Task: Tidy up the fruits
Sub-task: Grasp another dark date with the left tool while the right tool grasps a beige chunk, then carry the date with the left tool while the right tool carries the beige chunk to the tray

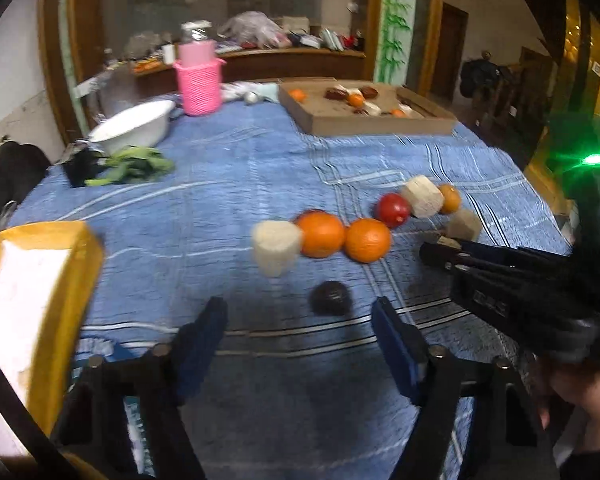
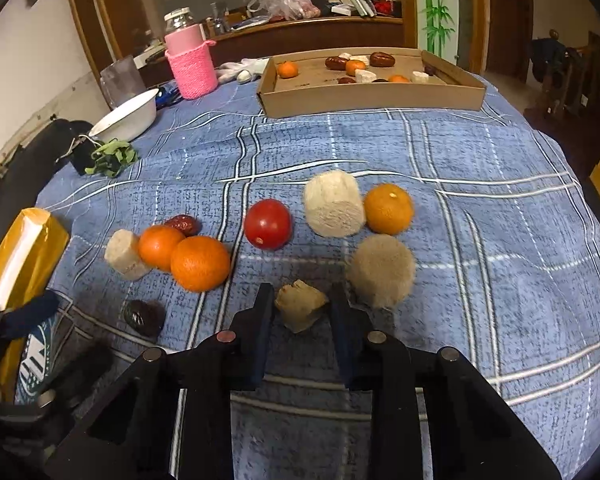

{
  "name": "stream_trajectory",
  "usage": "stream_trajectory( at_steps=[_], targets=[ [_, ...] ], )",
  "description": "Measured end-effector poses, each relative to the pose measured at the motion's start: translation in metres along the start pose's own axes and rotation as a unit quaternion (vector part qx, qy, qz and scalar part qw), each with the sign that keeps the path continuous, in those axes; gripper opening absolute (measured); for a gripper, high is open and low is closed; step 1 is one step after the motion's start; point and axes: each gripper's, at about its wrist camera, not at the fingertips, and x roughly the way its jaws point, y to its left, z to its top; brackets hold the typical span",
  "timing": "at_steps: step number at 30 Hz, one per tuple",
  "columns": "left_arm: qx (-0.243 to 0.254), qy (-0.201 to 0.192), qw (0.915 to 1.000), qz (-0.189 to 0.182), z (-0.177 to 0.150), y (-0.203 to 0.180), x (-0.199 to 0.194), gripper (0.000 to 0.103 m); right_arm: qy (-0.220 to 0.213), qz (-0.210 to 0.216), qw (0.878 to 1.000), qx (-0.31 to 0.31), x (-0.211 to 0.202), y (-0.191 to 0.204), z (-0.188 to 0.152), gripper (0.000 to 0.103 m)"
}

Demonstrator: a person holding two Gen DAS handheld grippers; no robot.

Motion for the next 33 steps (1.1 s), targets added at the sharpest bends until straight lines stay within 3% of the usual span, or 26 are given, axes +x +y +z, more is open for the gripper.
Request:
stream_trajectory(
  at_steps=[2, 4, 6, 16, 23, 33],
  targets=[
    [0.008, 0.016, 0.9998, -0.005, 0.001, -0.009, 0.013, 0.061, -0.009, 0.004, 1.000, 0.005, -0.010, -0.007, -0.003, 0.027],
    [0.015, 0.037, 0.9992, -0.005, 0.000, -0.015, 0.026, 0.043, -0.018, 0.005, 1.000, 0.013, -0.022, -0.017, -0.007, 0.027],
    [0.025, 0.027, 0.9993, 0.003, 0.000, -0.021, 0.026, 0.024, -0.025, 0.006, 1.000, 0.016, -0.033, -0.022, -0.011, 0.027],
    [0.013, 0.012, 0.9998, -0.001, -0.017, -0.008, -0.015, 0.023, -0.055, 0.023, 0.998, 0.018, -0.075, -0.015, -0.035, 0.026],
    [0.007, 0.001, 0.9998, 0.018, -0.034, 0.004, -0.047, 0.023, -0.059, 0.036, 0.998, 0.014, -0.094, 0.004, -0.056, 0.026],
    [-0.003, -0.009, 0.9998, 0.017, -0.050, 0.013, -0.077, 0.023, -0.054, 0.043, 0.998, -0.004, -0.109, 0.031, -0.080, 0.026]
  ],
)
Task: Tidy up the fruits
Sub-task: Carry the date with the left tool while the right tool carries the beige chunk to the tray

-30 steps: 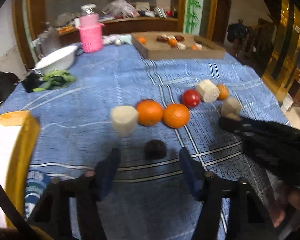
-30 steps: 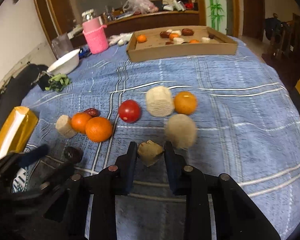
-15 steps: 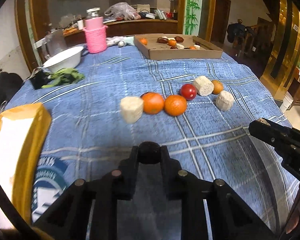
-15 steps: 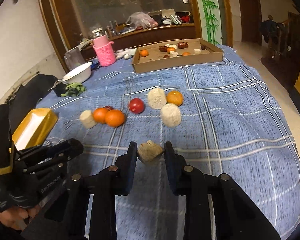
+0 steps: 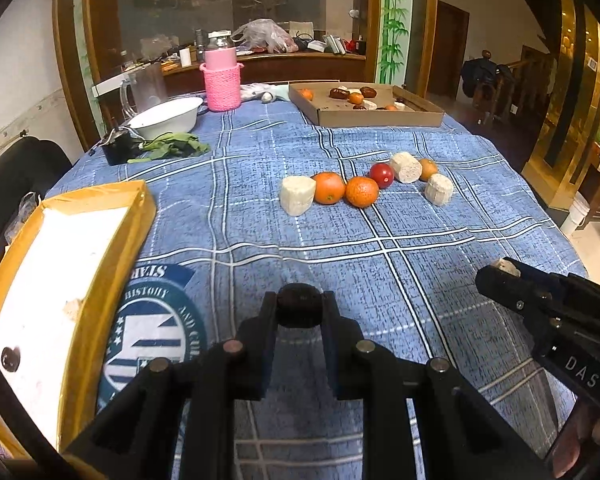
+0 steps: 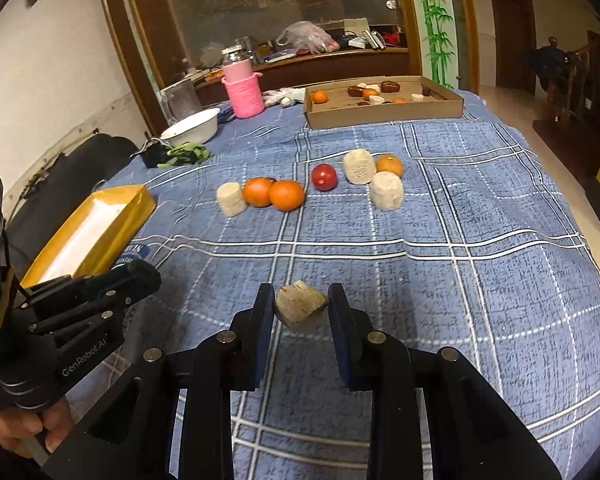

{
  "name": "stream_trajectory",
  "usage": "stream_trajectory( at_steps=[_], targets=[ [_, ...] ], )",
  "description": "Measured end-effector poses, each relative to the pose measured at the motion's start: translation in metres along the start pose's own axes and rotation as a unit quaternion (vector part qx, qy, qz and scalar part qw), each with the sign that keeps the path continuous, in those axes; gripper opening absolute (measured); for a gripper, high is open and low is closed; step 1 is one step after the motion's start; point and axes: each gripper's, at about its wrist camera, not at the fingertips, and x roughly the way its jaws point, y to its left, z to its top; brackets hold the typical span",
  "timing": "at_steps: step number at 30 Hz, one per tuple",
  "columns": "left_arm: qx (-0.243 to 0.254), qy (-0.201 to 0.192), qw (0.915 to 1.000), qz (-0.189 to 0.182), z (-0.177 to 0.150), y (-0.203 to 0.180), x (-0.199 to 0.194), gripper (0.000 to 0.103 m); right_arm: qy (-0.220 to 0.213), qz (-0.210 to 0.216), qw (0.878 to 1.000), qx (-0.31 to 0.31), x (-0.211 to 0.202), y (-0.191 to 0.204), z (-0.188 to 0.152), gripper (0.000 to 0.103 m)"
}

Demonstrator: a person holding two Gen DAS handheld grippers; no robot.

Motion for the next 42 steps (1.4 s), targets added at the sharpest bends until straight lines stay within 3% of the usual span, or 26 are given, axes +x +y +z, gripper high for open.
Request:
stream_trajectory(
  at_steps=[30, 42],
  targets=[
    [-0.025, -0.020, 0.9991, 0.028, -0.010, 0.024, -0.032, 0.023, -0.029, 0.025, 0.999, -0.038, -0.028, 0.044, -0.003, 0.026],
    [-0.063, -0.021, 0.9963, 0.055, -0.015, 0.065, -0.038, 0.023, -0.031, 0.051, 0.996, -0.061, -0.023, 0.073, 0.005, 0.026]
  ],
)
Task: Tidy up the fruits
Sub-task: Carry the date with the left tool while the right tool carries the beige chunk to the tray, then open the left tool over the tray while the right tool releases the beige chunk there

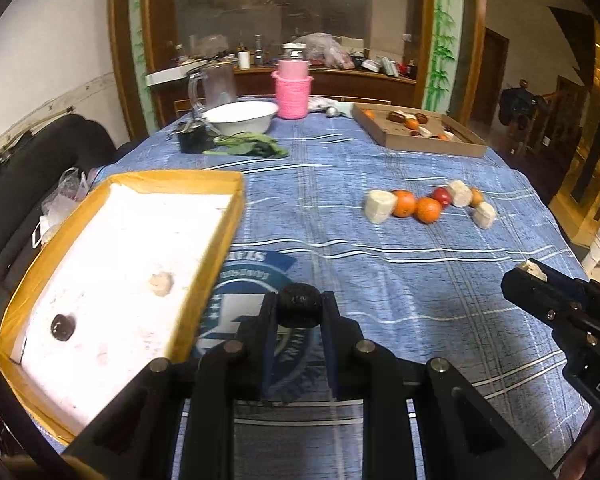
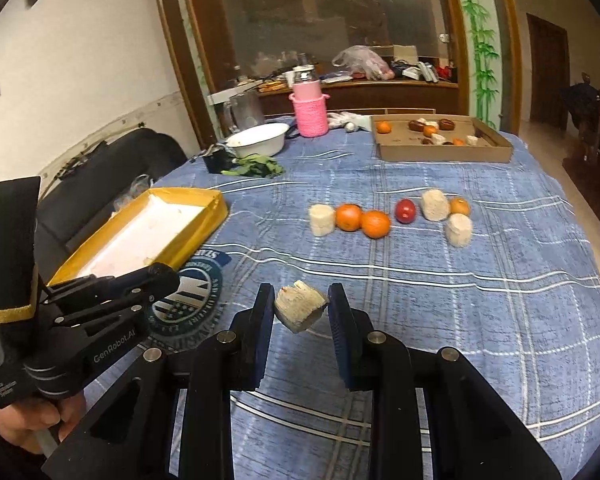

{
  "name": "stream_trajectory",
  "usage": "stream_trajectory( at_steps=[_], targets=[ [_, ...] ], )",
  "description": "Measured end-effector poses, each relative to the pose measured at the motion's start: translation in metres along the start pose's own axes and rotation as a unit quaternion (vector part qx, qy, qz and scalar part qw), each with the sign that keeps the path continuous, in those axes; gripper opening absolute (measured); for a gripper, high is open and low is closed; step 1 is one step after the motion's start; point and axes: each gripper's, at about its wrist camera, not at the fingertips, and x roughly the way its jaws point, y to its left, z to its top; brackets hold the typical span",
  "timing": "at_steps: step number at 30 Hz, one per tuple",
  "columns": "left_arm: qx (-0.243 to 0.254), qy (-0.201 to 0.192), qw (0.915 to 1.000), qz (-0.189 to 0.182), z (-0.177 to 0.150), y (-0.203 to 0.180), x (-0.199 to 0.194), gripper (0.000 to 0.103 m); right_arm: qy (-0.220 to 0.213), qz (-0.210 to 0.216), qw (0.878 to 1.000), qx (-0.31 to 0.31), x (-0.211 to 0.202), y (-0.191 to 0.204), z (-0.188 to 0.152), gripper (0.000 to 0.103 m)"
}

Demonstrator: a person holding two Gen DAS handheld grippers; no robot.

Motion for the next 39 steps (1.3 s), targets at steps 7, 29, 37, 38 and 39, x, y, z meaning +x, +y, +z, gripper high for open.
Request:
stream_trajectory(
  at_steps=[7, 29, 37, 38, 39],
  targets=[
    [-0.037, 0.005, 0.9991, 0.020, -0.003, 0.044, 0.002, 0.023, 0.003, 0.026, 0.999, -0.024, 0.014, 0.030, 0.010, 0.026],
    [-0.144, 0.042, 0.9810, 0.122, 0.002, 0.201, 0.032, 0.023, 0.034, 0.116, 0.987, -0.108, 0.107, 0.157, 0.051, 0.026],
    [-0.148, 0.058, 0.9801, 0.118, 0.006, 0.205, 0.048, 0.023, 0.069, 0.108, 0.986, -0.106, 0.157, 0.164, 0.053, 0.026],
    [-0.148, 0.061, 0.9799, 0.119, 0.007, 0.205, 0.050, 0.023, 0.071, 0.108, 0.986, -0.106, 0.161, 0.165, 0.054, 0.026],
    [-0.149, 0.066, 0.9795, 0.118, 0.006, 0.206, 0.052, 0.023, 0.074, 0.108, 0.986, -0.107, 0.165, 0.167, 0.054, 0.026]
  ],
)
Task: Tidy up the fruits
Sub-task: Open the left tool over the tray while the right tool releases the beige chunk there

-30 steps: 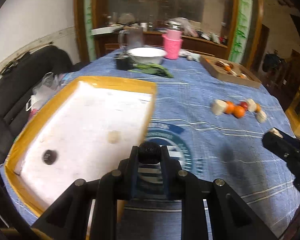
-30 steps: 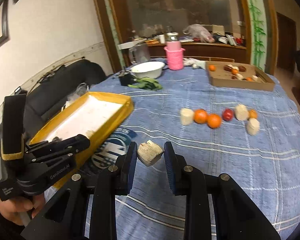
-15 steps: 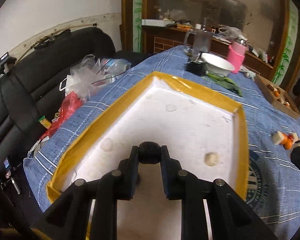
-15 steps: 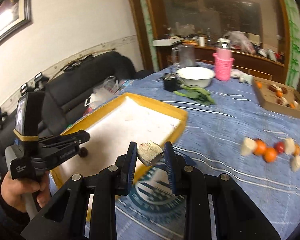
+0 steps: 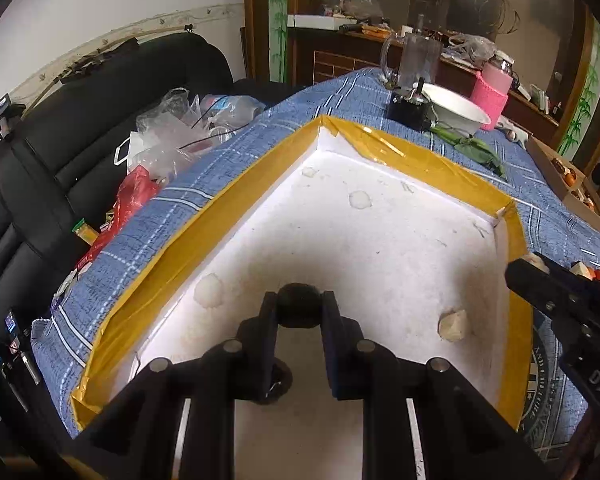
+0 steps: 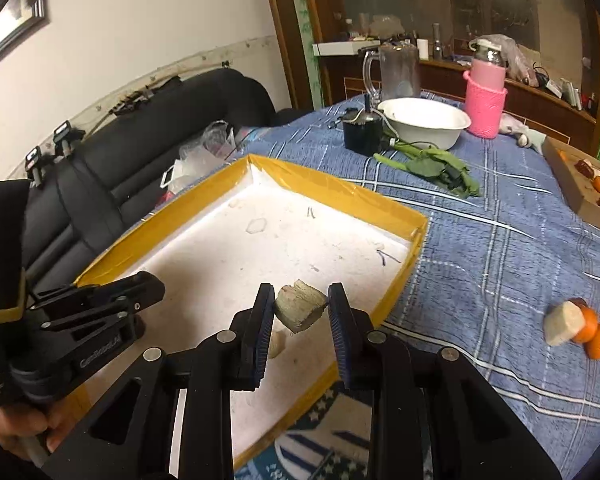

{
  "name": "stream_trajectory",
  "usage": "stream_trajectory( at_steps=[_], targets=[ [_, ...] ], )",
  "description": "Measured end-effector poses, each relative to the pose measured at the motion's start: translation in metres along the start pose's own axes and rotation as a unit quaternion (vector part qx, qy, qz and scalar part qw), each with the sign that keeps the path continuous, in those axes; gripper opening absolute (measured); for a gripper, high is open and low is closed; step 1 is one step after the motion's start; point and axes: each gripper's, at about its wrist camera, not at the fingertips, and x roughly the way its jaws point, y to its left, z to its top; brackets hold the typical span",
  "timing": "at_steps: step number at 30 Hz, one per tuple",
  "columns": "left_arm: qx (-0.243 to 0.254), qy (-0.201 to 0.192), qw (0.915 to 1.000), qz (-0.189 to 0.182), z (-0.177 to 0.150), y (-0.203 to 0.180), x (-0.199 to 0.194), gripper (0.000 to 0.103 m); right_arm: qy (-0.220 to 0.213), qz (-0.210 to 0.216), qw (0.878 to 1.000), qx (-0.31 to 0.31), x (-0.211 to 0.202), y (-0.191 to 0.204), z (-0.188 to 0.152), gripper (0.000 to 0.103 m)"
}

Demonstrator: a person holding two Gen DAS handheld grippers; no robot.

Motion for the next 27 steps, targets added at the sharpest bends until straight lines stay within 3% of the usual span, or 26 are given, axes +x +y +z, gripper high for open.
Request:
stream_trajectory(
  at_steps=[9, 25, 27],
  targets=[
    [0.001, 0.014, 0.9999, 0.003, 0.000, 0.002, 0.005, 0.023, 0.026, -0.008, 1.000, -0.012, 0.024, 0.002, 0.000, 0.026],
    [-0.004, 0.032, 0.9994, 0.013, 0.000, 0.004, 0.011, 0.024, 0.039, -0.011, 0.999, -0.013, 0.032, 0.001, 0.001, 0.027],
    [-0.007, 0.039, 0.9991, 0.017, 0.000, 0.005, 0.013, 0.029, 0.039, -0.013, 0.999, -0.012, 0.031, 0.001, 0.002, 0.027]
  ],
)
